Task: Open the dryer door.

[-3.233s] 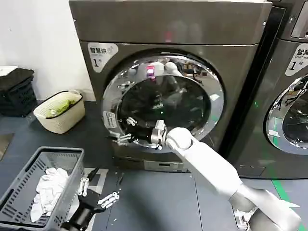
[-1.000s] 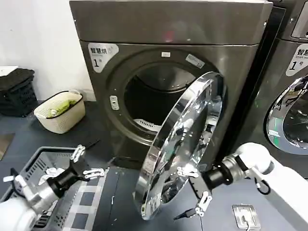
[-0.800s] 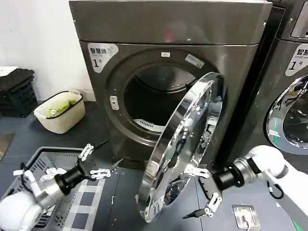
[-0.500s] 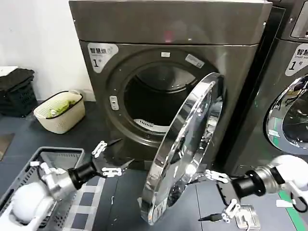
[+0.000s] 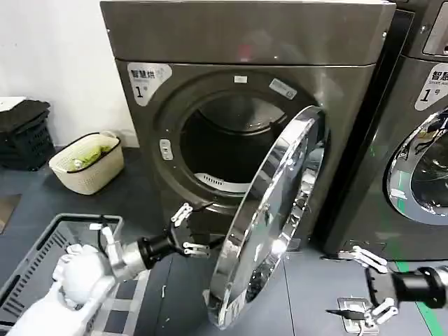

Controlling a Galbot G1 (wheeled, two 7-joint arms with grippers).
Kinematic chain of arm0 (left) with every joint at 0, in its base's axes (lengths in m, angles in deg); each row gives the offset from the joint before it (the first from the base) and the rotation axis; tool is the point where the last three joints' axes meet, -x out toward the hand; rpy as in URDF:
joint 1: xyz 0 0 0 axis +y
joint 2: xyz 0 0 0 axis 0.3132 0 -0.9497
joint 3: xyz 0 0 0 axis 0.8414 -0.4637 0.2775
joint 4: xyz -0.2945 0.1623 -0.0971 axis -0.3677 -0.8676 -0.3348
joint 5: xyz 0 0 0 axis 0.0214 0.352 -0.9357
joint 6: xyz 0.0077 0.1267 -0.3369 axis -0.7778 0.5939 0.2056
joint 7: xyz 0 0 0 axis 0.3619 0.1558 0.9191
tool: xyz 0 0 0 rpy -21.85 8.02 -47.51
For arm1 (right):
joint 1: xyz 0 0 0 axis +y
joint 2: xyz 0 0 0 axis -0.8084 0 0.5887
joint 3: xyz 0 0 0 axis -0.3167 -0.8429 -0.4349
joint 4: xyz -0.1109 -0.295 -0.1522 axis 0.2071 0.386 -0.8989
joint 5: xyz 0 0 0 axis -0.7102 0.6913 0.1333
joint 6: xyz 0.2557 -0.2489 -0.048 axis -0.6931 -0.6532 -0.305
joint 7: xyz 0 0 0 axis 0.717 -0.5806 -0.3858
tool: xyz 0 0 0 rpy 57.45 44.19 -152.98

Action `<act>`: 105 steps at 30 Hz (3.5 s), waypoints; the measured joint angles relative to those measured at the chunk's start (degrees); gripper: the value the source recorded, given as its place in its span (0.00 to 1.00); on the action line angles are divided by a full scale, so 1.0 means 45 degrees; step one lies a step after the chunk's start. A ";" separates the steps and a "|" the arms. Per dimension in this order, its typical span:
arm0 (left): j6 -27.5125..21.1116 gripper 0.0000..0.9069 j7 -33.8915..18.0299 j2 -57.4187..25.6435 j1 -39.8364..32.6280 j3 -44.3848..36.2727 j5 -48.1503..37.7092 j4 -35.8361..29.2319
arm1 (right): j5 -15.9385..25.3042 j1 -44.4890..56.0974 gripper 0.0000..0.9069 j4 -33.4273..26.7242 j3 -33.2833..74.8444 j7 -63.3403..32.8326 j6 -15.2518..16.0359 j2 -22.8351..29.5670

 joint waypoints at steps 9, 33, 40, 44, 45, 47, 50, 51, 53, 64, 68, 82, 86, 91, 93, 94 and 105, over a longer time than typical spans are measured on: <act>0.0190 1.00 0.0007 0.0493 -0.1129 -0.1340 -0.0101 0.0537 | 0.0835 0.2171 1.00 0.0140 0.3341 -0.2745 -0.1400 0.2805; 0.0303 1.00 -0.0146 0.2136 -0.3993 -0.4478 -0.0513 0.2190 | 0.8126 0.1458 1.00 -0.1215 1.0584 -1.7948 0.4390 0.8213; 0.0301 1.00 -0.0219 0.2846 -0.4686 -0.5315 -0.0449 0.2734 | 0.8541 0.1648 1.00 -0.1964 1.2294 -1.8673 0.4182 0.8699; 0.0299 1.00 -0.0334 0.3339 -0.5113 -0.5787 -0.0421 0.3077 | 0.8556 0.1710 1.00 -0.2059 1.2969 -1.9049 0.4104 0.8916; 0.0296 1.00 -0.0364 0.3484 -0.5229 -0.5911 -0.0409 0.3192 | 0.8577 0.1734 1.00 -0.2064 1.3125 -1.9166 0.4174 0.8979; 0.0293 1.00 -0.0392 0.3783 -0.5437 -0.6130 -0.0365 0.3387 | 0.8731 0.1791 1.00 -0.2106 1.3349 -1.9413 0.4400 0.9070; 0.0289 1.00 -0.0402 0.4259 -0.5746 -0.6442 -0.0299 0.3763 | 0.9052 0.1894 1.00 -0.2255 1.3656 -1.9800 0.4532 0.9196; 0.0284 1.00 -0.0404 0.4417 -0.5852 -0.6523 -0.0284 0.3891 | 0.9088 0.1927 1.00 -0.2303 1.3737 -1.9916 0.4522 0.9229; 0.0281 1.00 -0.0406 0.4715 -0.6024 -0.6670 -0.0255 0.4129 | 0.9093 0.1969 1.00 -0.2401 1.3893 -2.0269 0.4434 0.9264; 0.0251 1.00 -0.0404 0.6578 -0.7116 -0.7480 -0.0112 0.5845 | 0.9071 0.2191 1.00 -0.2185 1.4532 -2.0769 0.4213 0.9828; 0.0254 1.00 -0.0402 0.7285 -0.7498 -0.7715 -0.0001 0.6526 | 0.9068 0.2263 1.00 -0.1947 1.4674 -2.0866 0.4172 1.0110; 0.0259 1.00 -0.0353 0.9229 -0.8741 -0.8124 0.0076 0.8694 | 0.9024 0.2372 1.00 -0.1519 1.4836 -2.0873 0.4115 1.0570; 0.0248 1.00 -0.0344 0.9390 -0.9050 -0.8228 0.0122 0.9197 | 0.9027 0.2511 1.00 -0.1784 1.4918 -2.0868 0.3911 1.0524; 0.0293 1.00 -0.0316 0.9388 -0.9366 -0.8360 0.0133 0.9773 | 0.9025 0.2684 1.00 -0.2234 1.4982 -2.0859 0.3663 1.0450; 0.0309 1.00 -0.0305 0.9389 -0.9453 -0.8398 0.0157 0.9943 | 0.9023 0.2727 1.00 -0.2379 1.4996 -2.0851 0.3614 1.0448; 0.0309 1.00 -0.0308 0.9389 -0.9512 -0.8401 0.0169 1.0058 | 0.9021 0.2733 1.00 -0.2434 1.4998 -2.0848 0.3601 1.0451; 0.0197 1.00 -0.1162 0.9388 -0.9789 -0.8459 0.0471 1.0757 | 0.9016 0.2735 1.00 -0.2523 1.4922 -2.0815 0.3546 1.0533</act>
